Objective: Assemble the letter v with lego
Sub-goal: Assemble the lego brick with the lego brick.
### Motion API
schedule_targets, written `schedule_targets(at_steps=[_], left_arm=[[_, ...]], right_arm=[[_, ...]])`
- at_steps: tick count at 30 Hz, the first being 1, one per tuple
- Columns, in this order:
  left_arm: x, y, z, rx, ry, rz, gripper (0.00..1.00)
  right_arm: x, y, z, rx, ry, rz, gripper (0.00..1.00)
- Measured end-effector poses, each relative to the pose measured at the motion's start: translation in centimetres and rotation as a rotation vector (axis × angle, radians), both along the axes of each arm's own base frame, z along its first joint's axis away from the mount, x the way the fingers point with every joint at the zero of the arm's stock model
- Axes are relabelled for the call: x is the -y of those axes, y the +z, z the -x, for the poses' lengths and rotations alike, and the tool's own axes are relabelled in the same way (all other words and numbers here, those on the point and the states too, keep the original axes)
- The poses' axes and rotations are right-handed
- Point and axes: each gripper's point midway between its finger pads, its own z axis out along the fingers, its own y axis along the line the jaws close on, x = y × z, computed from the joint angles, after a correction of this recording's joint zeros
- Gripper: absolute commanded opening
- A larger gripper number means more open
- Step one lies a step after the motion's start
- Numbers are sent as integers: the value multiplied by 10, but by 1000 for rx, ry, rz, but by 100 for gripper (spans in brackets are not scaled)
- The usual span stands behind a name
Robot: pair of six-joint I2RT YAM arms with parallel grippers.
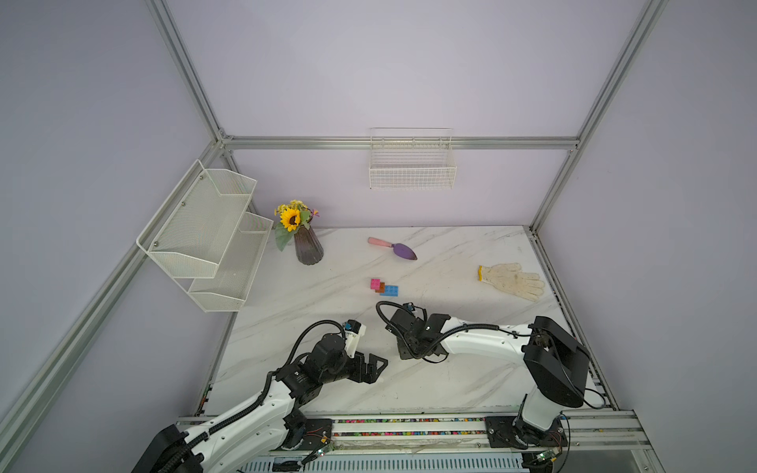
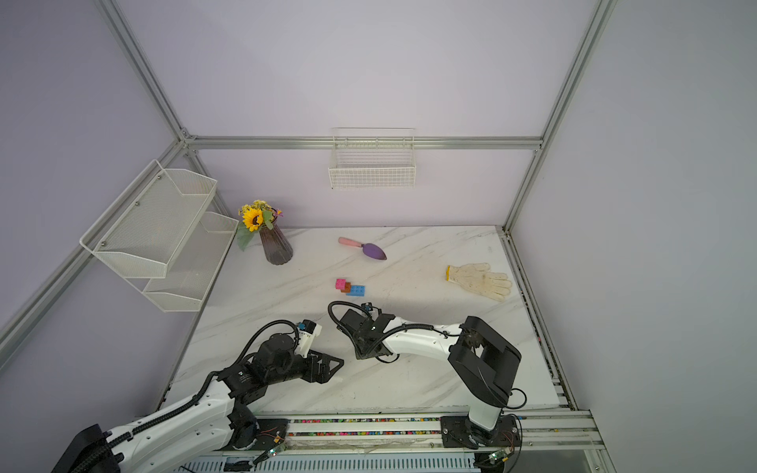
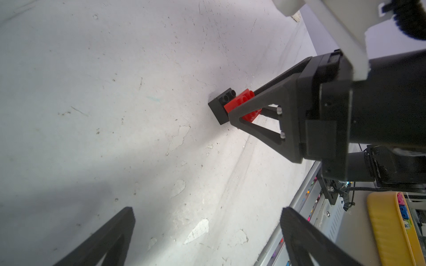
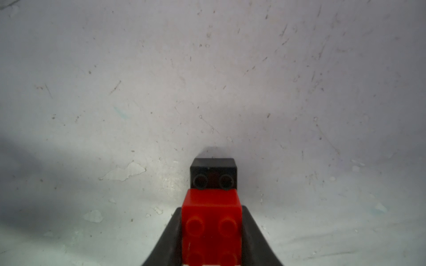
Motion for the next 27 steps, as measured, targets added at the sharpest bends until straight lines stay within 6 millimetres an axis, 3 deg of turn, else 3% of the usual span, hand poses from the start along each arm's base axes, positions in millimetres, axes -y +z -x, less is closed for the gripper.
schedule_targets(at_steps=[17, 27], left_arm=[[-7, 1, 2, -12, 34, -3, 100], [-8, -4, 3, -36, 44, -16, 100]], right_arm=[[0, 1, 11, -96, 86, 30, 32], [3, 0, 10, -125, 46, 12, 32]])
